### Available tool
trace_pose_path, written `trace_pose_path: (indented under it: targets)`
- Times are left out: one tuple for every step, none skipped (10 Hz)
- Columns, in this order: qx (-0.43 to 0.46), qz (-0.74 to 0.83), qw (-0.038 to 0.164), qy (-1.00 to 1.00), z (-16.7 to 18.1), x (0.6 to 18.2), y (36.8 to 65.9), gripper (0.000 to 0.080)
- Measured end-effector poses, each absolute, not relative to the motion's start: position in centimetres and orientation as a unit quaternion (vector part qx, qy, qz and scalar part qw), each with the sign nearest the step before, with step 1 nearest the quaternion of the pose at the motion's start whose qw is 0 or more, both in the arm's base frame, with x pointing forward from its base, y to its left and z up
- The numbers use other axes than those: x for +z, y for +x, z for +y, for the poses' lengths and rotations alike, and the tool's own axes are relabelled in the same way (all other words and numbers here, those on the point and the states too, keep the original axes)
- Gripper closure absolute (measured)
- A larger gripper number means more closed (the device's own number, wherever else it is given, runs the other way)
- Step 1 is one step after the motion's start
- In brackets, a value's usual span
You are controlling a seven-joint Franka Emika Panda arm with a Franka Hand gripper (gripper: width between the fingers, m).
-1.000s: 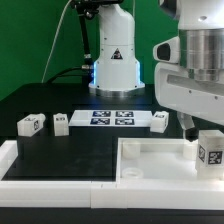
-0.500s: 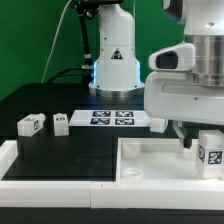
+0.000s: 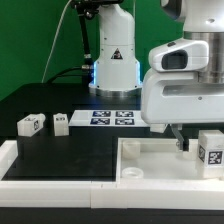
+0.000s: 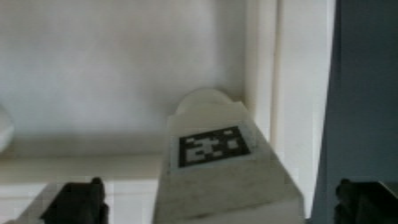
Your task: Assemble one leg
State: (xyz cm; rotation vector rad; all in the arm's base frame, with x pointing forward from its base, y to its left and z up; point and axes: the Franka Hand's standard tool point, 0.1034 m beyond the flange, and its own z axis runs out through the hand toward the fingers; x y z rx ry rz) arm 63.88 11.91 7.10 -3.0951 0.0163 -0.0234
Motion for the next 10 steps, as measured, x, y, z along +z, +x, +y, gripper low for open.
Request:
trace_pose_path:
  targets:
    - [-0.007, 0.007, 0.023, -1.0, 11.84, 7.05, 63.87, 0.0241]
    - [-0.007, 0.007, 0.023, -1.0, 11.82, 7.05, 63.88, 0.0241]
    - [-0.007, 0.015, 0.023, -1.0, 11.83, 7.05, 63.87, 0.0425]
    - [-0.007, 0.03, 0.024, -0.999, 11.82, 7.05, 63.87, 0.0511]
    - [-0.005, 0.047, 0.025, -0.999, 11.75, 7.03, 63.86, 0.0511]
    - [-0.002, 0.118, 0.027, -0.993, 11.72, 7.03, 63.88, 0.0511]
    - [0.0, 0.191, 0.027, -0.981, 11.91, 7.0, 63.81, 0.0511]
    - [0.003, 0.259, 0.03, -0.965, 11.95, 6.97, 63.8, 0.0511]
    - [0.006, 0.34, 0.034, -0.94, 11.86, 6.97, 63.82, 0.0511]
    - [0.008, 0.391, 0.037, -0.919, 11.75, 6.96, 63.88, 0.0511]
